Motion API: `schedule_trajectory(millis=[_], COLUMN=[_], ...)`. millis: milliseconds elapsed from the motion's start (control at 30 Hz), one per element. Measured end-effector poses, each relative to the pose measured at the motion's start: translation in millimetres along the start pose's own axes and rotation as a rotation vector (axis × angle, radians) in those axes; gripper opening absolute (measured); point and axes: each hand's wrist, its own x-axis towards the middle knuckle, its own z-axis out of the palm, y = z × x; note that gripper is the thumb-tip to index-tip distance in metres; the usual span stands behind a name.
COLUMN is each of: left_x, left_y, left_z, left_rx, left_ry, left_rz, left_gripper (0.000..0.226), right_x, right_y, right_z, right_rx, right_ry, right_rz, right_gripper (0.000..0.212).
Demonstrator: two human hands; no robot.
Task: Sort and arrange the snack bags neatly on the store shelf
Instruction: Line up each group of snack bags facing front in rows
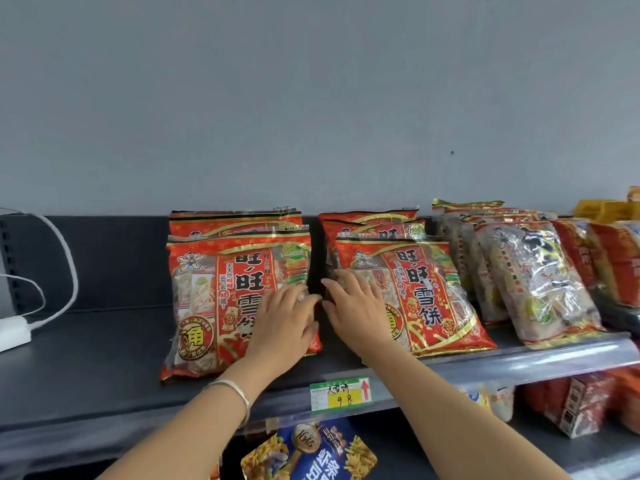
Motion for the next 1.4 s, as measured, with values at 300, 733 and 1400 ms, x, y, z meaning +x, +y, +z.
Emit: schedule_trajectory(millis=[300, 733, 1400], left_x=[28.8, 30.6, 24.7], left_y=[87.2, 122.0, 128.5], left_z=[33.7, 68.3, 74.8], left_rx=[-0.199, -0.562, -0.112], left_ry=[-0.158, -0.193, 0.223], left_rz=[0.018, -0.349, -0.274], left_gripper=[0.057, 0.105, 0.063], right_x=[-33.4, -48.6, -61.9], right_y=[69.2, 147.8, 150.8], right_z=[-17.6, -14.5, 5.7], right_rx=[0.002, 0.228, 0.208], right_ry=[-0.184, -0.247, -0.039], right_rz=[0.291, 0.792, 0.615], right_gripper=[0.053, 0.087, 0.053])
